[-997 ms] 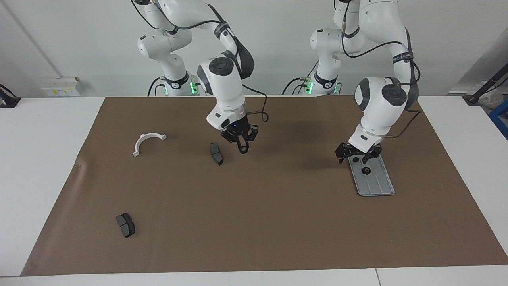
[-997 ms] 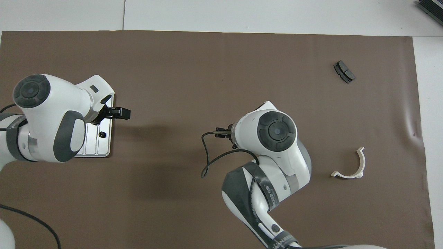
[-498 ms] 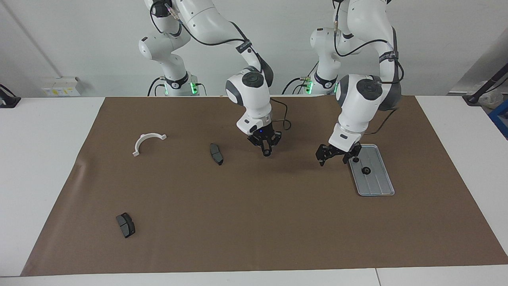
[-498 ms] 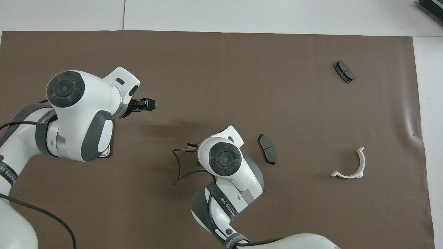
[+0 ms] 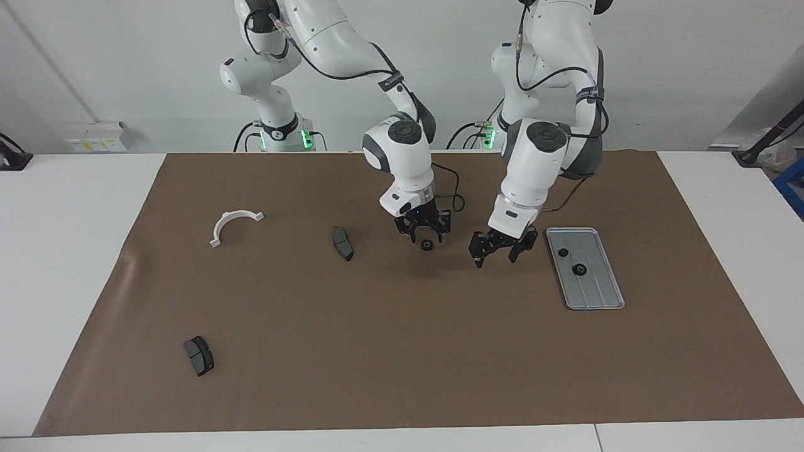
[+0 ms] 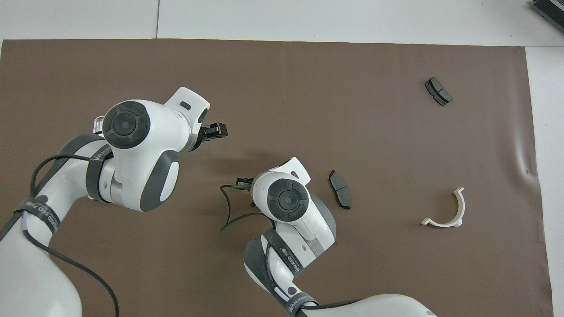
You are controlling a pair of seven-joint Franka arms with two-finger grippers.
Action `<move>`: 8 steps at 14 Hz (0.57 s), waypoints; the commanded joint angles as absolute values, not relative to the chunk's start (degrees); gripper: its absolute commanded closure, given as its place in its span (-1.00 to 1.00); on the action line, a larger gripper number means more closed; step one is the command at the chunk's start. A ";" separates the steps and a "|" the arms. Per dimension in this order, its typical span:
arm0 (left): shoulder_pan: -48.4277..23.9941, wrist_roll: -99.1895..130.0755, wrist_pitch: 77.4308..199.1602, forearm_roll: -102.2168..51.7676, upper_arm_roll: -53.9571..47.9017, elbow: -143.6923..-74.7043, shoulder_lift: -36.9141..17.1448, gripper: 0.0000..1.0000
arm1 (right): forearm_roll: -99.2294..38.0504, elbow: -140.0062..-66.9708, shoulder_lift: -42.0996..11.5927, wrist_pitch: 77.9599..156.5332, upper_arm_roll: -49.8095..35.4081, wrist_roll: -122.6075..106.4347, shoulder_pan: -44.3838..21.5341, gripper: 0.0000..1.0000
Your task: Pick bearing gear from pile to tray
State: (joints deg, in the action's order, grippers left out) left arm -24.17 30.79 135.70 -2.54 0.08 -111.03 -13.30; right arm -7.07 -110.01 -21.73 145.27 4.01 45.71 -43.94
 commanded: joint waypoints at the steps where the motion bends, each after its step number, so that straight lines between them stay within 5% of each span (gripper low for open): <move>1: -29.07 35.23 135.97 -2.64 1.14 -106.88 -18.53 -0.73 | -4.85 -110.65 -15.49 139.59 3.96 43.35 -38.87 -1.00; 8: -35.68 36.12 135.62 -2.55 1.23 -109.06 -20.74 -0.43 | -1.67 -110.57 -6.69 128.07 4.04 21.83 -21.12 -1.00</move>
State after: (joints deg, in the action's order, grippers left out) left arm -33.75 35.77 135.70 -2.54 0.16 -108.31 -20.30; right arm -2.64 -109.55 -9.08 130.51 4.82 26.45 -25.62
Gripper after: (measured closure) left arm 0.251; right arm 0.000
